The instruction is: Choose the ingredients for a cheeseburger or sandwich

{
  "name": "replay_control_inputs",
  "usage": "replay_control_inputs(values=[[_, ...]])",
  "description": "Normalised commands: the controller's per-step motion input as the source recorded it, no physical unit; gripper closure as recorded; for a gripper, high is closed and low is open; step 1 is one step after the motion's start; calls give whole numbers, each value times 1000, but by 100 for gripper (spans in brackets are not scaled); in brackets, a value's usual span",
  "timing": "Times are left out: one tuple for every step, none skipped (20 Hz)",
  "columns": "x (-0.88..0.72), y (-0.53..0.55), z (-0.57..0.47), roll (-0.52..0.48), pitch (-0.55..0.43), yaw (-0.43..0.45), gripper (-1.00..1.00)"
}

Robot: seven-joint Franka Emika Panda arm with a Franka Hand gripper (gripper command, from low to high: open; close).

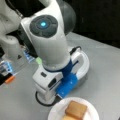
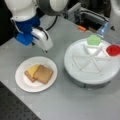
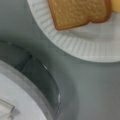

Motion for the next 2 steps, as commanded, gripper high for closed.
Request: replay_control_inputs(values=[[-503,301,-146,-258,-248,-106,-100],[-504,302,-160,-256,-250,-91,-100]])
